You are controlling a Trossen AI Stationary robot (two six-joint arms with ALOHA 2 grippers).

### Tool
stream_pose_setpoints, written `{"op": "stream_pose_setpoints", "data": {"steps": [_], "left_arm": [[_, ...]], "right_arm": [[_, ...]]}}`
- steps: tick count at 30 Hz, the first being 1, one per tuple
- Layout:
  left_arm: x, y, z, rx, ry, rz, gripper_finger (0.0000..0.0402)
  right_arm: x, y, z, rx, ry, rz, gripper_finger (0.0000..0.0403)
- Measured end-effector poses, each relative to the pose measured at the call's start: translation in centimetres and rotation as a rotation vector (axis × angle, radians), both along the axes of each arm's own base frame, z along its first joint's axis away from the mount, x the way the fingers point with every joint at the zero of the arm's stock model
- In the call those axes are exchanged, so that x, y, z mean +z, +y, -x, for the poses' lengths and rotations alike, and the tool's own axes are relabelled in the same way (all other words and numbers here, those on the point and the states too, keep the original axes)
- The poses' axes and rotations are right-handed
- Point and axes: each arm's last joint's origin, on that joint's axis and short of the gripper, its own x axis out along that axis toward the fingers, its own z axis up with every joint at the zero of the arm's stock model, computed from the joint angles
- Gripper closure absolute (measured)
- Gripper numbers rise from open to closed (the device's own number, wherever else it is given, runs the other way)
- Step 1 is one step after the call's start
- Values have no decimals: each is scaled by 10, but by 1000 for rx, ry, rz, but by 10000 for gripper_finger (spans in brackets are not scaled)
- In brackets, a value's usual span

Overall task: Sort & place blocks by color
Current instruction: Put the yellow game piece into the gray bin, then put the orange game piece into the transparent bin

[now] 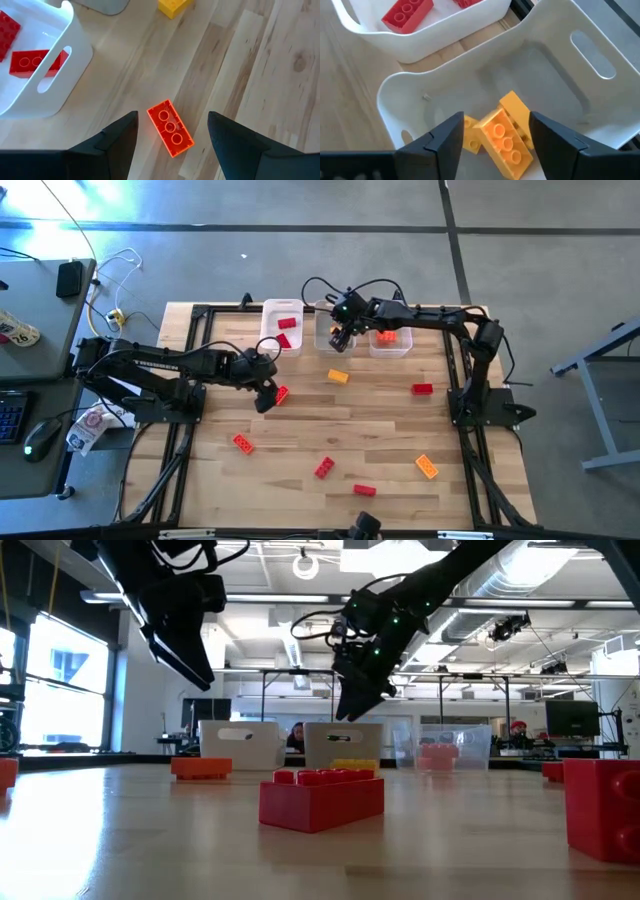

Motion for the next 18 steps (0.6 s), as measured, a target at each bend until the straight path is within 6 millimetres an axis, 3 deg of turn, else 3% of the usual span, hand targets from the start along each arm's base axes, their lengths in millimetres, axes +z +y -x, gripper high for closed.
{"op": "stream_pose_setpoints", "data": {"steps": [10,18], "left_arm": [[0,0,0,123,-43,76,175],[0,0,0,247,-86,160,175]], "right_arm": [[1,4,2,49,-1,-68,177],[35,22,12,92,-30,-30,177]]}}
